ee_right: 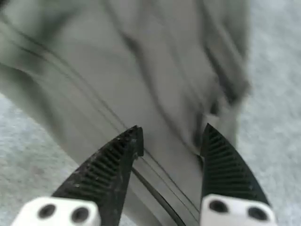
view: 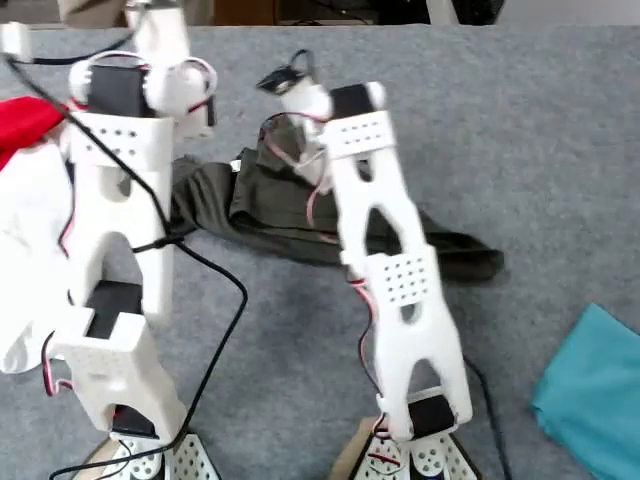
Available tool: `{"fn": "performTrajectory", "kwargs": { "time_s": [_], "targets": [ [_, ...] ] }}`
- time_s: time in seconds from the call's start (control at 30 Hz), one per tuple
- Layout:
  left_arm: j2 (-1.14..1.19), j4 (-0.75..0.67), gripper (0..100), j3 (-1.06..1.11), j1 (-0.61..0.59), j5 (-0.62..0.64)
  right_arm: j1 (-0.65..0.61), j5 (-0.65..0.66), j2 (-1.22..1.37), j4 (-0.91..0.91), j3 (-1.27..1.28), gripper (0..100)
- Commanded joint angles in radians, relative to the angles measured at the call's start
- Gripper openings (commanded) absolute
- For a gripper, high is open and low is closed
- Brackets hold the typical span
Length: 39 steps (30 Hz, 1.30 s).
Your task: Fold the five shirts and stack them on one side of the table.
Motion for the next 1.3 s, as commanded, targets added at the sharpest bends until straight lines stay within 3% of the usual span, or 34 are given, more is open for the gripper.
{"fn": "performTrajectory", "kwargs": {
  "time_s": [0.0,0.27,0.33,0.47,0.63,0.73,0.9,1.1,1.27],
  "targets": [
    [-0.05,0.011,2,0.031,-0.075,0.0,-0.058,-0.009,-0.093,-0.015,0.002,20.6],
    [-0.05,0.011,2,0.25,-0.109,-0.006,-0.002,-0.095,0.082,-0.27,-0.007,20.4],
    [-0.05,0.011,2,0.275,-0.112,-0.006,0.018,-0.104,0.114,-0.278,-0.007,17.4],
    [-0.05,0.011,2,0.319,-0.112,-0.006,0.047,-0.104,0.125,-0.279,-0.01,1.2],
    [-0.048,-0.032,2,0.39,-0.109,-0.006,0.151,-0.107,0.105,-0.247,-0.116,0.5],
    [-0.044,-0.173,2,0.506,-0.123,-0.002,0.237,-0.107,0.105,-0.204,-0.229,0.5],
    [-0.042,-0.539,2,0.802,-0.097,0.035,0.375,-0.109,0.108,-0.199,-0.329,0.5],
    [-0.041,-0.964,2,1.022,-0.003,0.331,0.426,-0.199,0.166,-0.319,-0.289,0.5],
    [-0.042,-1.123,2,1.103,-0.006,0.52,0.424,-0.207,0.216,-0.31,-0.329,0.5]
  ]
}}
